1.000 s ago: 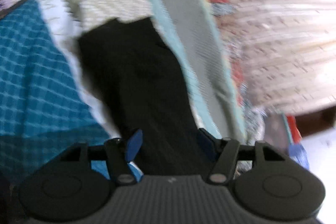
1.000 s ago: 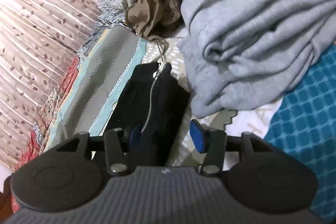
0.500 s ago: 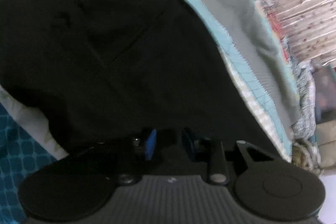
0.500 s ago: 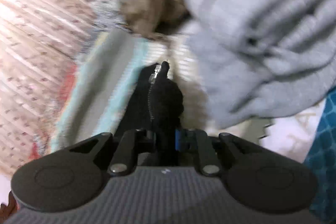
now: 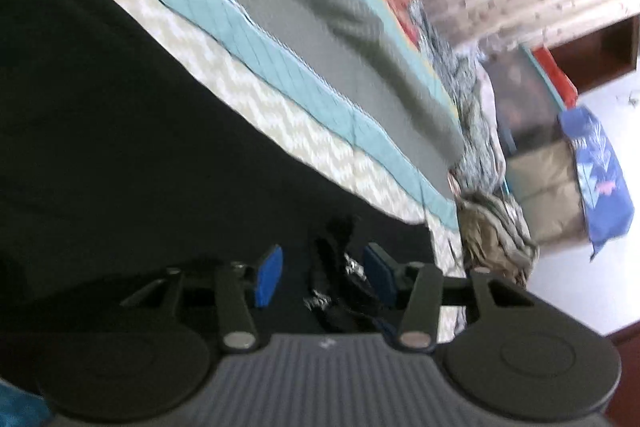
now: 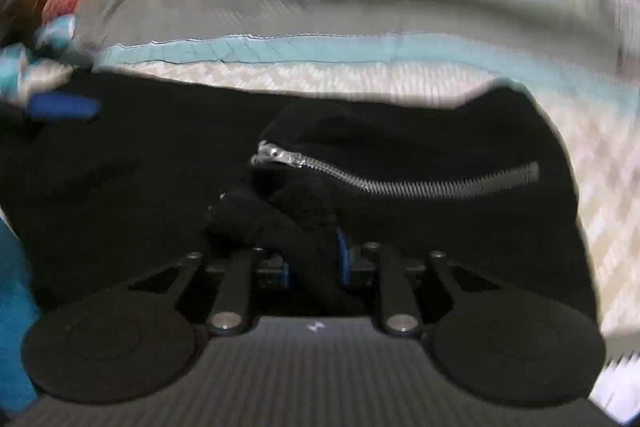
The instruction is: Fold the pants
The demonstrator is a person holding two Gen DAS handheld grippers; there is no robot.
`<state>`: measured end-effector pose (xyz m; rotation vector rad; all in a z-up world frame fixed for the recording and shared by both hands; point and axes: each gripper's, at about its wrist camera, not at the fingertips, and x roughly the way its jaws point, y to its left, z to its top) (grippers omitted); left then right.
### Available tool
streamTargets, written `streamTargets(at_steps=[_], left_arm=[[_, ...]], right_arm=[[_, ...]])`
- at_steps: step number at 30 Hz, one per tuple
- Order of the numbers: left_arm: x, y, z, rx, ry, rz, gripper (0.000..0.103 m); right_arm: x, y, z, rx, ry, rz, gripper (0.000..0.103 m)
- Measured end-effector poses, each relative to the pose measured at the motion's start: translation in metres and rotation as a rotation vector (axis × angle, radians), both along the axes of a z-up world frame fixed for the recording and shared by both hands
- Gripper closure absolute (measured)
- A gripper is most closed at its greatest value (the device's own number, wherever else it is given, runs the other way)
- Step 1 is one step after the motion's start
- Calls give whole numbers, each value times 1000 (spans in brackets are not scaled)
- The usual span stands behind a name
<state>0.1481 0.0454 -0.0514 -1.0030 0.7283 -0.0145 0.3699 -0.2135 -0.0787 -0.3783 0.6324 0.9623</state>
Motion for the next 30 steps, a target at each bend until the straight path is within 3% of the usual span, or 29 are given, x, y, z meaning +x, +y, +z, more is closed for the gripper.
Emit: streamTargets(at_steps=[1,2,4,6,10,12,13,14,15,16,17,18,19,21,24,30], left_arm=[[4,-9,-1,-8,-11,-20,57],[10,-20,-1,-10,-26,-43,57],[22,-36,-1,-9,-50,-81,57],[41,-56,1,-7,-65,-120,59],[66,-84,-4,7,-76,-199,60],[81,-97,-19,96,-11,-233,62],[86,-101,-33,161,43,-247,73],[88,-101,-49,190,67,-232,96],[86,-94,-57,152,52,-206,97],[85,-84,-63,54,61,-179,97],[82,-74,-65,-32,83,-152,97],[81,-70,-62,-58,97,-141,97],[77,-68,-55,-43,97,-137,97],[61,-61,-32,31,61,-122,81],[19,-38,-2,39,-44,-81,77],[-136,27,29,155,-148,145,50]], right_arm=[[-2,-4,6,-8,13,19,47],[-3,-12,11,7,29,35,43],[-3,-34,24,67,58,46,42],[7,-58,29,146,98,-15,43],[49,-116,26,320,225,-312,43],[63,-142,13,371,294,-444,42],[71,-149,5,398,345,-488,42],[74,-156,-5,413,402,-520,43],[80,-158,-16,415,466,-549,43],[82,-158,-21,431,486,-557,44],[79,-159,-19,450,481,-556,44],[77,-157,-17,453,477,-552,43],[76,-156,-13,459,473,-549,43],[75,-160,-9,481,473,-553,43],[68,-163,10,516,409,-512,43],[50,-120,25,520,363,-343,43]])
